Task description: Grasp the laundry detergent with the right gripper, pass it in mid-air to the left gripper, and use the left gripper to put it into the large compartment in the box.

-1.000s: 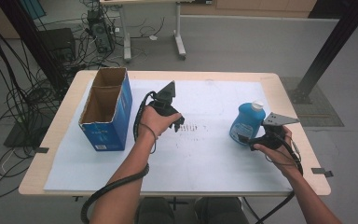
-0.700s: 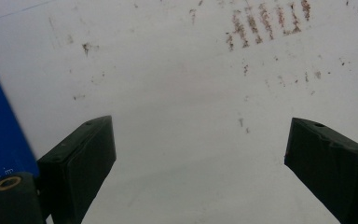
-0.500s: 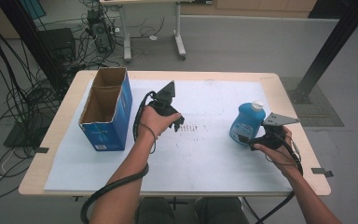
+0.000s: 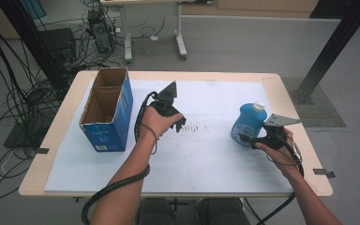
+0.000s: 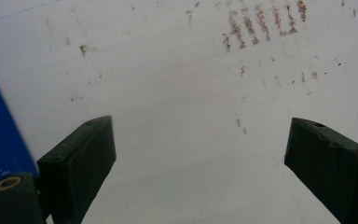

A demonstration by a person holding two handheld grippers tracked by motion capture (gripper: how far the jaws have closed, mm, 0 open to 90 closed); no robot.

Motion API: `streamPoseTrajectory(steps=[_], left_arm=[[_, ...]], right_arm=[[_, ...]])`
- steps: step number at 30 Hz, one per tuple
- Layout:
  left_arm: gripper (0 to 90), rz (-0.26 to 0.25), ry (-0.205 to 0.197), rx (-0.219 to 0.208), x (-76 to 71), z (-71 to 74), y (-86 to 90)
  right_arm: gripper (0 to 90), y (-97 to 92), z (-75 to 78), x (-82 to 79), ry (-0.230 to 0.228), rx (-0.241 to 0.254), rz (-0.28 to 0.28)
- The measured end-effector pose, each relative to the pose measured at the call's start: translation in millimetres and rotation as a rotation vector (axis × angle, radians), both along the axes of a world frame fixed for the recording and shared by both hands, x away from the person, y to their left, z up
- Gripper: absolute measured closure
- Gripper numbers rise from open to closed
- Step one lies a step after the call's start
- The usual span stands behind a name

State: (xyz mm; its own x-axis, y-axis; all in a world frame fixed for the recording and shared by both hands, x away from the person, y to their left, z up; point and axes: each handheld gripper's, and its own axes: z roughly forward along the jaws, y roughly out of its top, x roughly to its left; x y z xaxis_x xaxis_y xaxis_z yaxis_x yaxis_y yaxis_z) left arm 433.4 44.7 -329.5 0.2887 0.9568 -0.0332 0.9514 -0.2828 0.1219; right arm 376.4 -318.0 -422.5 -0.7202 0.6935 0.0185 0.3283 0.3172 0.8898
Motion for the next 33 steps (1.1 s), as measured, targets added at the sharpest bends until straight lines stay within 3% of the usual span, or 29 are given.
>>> streamPoseTrajectory(steps=[9, 19, 33], left_arm=[[9.2, 0.001, -0.004, -0.001, -0.5, 0.2, 0.1], [9.2, 0.002, -0.003, -0.002, -0.6, -0.3, 1.1], [9.2, -0.005, -0.013, 0.004, -1.3, 4.8, -1.9]], right_arm=[[26.1, -0.2, -1.9, 4.3, 0.003, 0.013, -0.002], [39.5, 0.9, -4.3, 7.9, -0.009, 0.011, 0.003], [40.5, 0.2, -3.6, 8.9, -0.009, 0.004, 0.014]])
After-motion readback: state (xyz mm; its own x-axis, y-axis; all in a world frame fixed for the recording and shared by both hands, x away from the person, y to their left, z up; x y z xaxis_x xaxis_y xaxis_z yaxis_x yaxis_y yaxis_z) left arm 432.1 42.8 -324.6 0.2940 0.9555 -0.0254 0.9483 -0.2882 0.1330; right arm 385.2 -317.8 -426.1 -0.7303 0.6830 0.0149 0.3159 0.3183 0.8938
